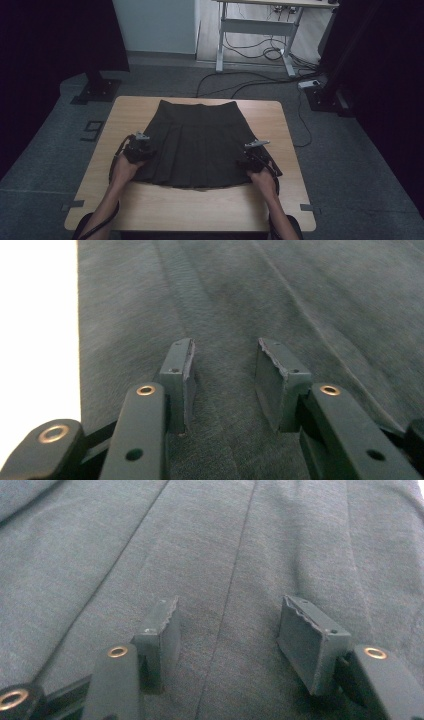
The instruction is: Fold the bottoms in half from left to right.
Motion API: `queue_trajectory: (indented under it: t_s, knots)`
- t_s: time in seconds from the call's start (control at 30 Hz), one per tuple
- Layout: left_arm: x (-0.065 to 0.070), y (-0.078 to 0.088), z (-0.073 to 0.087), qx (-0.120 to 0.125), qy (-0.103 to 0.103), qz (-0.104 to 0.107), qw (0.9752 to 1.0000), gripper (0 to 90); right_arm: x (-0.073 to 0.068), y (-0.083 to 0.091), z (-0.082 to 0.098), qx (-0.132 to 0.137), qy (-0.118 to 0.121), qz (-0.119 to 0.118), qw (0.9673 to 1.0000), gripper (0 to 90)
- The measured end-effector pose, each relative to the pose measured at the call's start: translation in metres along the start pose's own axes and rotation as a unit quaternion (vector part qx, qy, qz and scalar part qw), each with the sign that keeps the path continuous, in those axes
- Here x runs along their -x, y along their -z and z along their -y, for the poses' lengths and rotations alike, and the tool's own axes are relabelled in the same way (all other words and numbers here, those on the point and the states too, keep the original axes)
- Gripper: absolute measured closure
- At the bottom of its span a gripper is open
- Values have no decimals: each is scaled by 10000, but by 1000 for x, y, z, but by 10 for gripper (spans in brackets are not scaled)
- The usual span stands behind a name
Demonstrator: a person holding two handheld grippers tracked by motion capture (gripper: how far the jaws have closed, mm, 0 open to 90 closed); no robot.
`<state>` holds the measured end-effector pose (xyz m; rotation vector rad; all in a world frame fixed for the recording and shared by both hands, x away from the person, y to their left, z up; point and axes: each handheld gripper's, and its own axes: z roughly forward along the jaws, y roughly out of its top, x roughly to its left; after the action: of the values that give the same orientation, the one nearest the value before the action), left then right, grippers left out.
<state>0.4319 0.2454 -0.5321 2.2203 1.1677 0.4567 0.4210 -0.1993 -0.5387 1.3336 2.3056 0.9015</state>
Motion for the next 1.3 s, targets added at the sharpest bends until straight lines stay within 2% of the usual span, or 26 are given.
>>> queue_trajectory:
  t_s: [0.23, 0.57, 0.9, 0.97, 1.07, 1.17, 1.3]
  knots:
    - [38, 13, 13, -69, -253, 274, 9993, 557, 14, 16, 17, -18, -152, 123, 9998, 418]
    - [77, 28, 31, -41, -438, 600, 9972, 528, 24, 35, 38, -20, -316, 265, 9991, 419]
    - [120, 39, 41, -126, -796, 911, 9926, 495, 33, 58, 63, -28, -468, 395, 9981, 419]
    - [121, 39, 40, -164, -863, 964, 9915, 474, 35, 61, 68, 14, -488, 395, 9980, 419]
    - [113, 37, 37, -120, -728, 1237, 9896, 399, 36, 62, 71, 68, -493, 372, 9981, 416]
    - [102, 39, 32, 65, -625, 1110, 9918, 298, 35, 62, 70, 74, -510, 377, 9980, 403]
    - [80, 43, 21, 349, -267, 1068, 9933, 189, 35, 61, 72, 131, -503, 352, 9980, 392]
